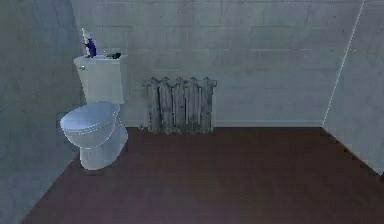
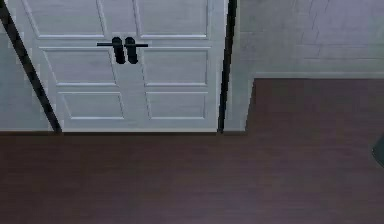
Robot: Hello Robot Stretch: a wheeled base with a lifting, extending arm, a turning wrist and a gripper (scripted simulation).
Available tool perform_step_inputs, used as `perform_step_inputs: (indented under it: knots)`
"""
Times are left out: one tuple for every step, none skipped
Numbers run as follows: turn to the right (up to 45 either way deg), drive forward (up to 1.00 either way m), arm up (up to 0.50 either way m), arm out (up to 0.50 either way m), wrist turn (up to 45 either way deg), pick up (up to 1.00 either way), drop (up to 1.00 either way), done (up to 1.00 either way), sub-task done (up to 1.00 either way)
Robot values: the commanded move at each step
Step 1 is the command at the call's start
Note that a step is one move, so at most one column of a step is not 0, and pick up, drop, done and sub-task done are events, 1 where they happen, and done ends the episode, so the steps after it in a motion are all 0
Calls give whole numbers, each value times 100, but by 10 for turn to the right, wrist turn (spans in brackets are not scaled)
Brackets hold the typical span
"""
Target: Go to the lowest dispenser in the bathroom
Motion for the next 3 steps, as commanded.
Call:
perform_step_inputs:
  knots:
    - [-90,0,0,0,0,0,0,0,0]
    - [0,100,0,0,0,0,0,0,0]
    - [0,70,0,0,0,0,0,0,0]
